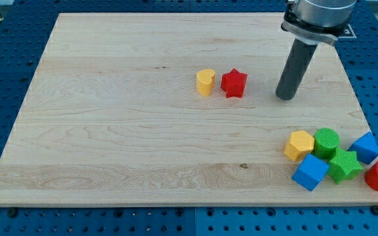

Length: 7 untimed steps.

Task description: Push the red star slightly to the left

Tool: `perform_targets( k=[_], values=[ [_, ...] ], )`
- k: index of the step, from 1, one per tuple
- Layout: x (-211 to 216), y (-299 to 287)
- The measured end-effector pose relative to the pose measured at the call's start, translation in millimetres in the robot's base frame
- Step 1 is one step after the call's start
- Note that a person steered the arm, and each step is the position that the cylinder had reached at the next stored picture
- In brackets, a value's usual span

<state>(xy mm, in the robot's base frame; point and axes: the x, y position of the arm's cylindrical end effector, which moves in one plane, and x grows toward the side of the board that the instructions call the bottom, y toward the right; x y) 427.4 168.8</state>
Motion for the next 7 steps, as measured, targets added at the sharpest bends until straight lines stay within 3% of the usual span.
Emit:
perform_targets(
  k=[4,7],
  values=[
    [-3,-68],
    [-3,-25]
  ],
)
